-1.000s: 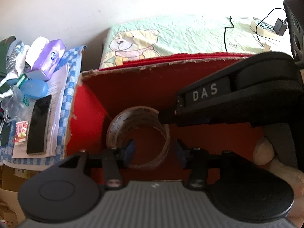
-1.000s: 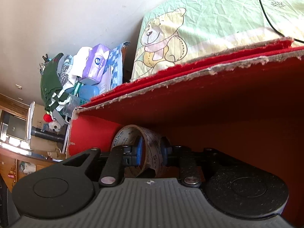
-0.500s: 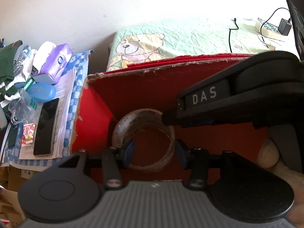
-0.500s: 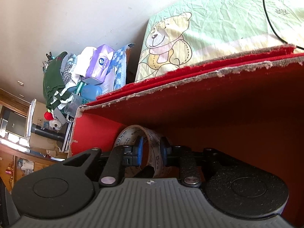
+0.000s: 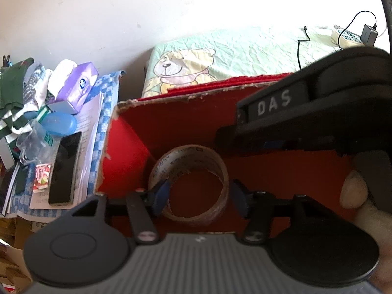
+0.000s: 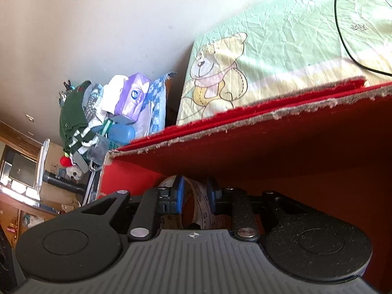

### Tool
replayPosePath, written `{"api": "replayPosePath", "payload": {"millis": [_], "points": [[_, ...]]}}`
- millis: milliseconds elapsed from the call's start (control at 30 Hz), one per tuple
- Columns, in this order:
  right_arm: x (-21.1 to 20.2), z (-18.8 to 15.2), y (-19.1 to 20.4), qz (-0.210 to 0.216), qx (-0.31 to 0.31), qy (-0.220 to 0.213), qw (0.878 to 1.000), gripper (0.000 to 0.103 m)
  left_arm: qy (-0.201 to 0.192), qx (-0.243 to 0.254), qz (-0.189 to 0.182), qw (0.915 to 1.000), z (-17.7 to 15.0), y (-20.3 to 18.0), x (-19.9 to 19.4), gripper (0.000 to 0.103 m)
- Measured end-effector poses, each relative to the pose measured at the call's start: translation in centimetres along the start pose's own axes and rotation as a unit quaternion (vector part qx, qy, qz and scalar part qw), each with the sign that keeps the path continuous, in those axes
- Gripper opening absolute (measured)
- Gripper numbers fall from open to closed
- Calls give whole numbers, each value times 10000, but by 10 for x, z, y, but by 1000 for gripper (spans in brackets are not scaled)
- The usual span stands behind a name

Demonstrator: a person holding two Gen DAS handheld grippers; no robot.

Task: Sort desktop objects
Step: 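Lower the tape roll into the red box and open the right gripper, then move the right gripper back to the pine cone and grasp it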

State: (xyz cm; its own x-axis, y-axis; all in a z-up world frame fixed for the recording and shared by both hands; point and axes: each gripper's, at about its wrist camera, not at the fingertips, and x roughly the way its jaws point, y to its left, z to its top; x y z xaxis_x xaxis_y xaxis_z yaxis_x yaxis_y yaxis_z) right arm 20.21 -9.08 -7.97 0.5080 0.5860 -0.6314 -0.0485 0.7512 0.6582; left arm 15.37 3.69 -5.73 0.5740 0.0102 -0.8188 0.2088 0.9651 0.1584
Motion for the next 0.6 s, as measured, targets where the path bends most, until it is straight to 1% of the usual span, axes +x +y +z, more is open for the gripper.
{"api": "replayPosePath", "payload": {"millis": [67,133,233,300,367,433,500,567,600], "points": [[-11,-1,3,-20,-81,-252,9996,24,-71,25,7,10000,-1,0,-3,60],[-26,-2,6,55,-110,-485,9987,24,-172,70,26,9998,-2,-1,-6,60],[-63,-7,13,351,-226,-970,9944,23,-303,70,22,9995,-3,0,-10,61],[-86,-14,18,409,-368,-1256,9906,25,-490,24,-34,9988,-5,2,-16,63],[-112,-23,21,498,-490,-1484,9865,26,-683,-30,-15,9977,-7,4,-26,63],[-138,-35,19,588,-586,-1654,9827,31,-907,-101,-118,9958,-9,6,-44,63],[-158,-46,13,716,-661,-1790,9790,31,-1190,-151,-194,9926,-13,5,-67,73],[-177,-57,2,811,-684,-1856,9769,37,-1399,-174,-302,9895,-20,3,-91,76],[-186,-64,-5,811,-679,-1894,9762,40,-1487,-183,-415,9878,-25,2,-103,76]]}}
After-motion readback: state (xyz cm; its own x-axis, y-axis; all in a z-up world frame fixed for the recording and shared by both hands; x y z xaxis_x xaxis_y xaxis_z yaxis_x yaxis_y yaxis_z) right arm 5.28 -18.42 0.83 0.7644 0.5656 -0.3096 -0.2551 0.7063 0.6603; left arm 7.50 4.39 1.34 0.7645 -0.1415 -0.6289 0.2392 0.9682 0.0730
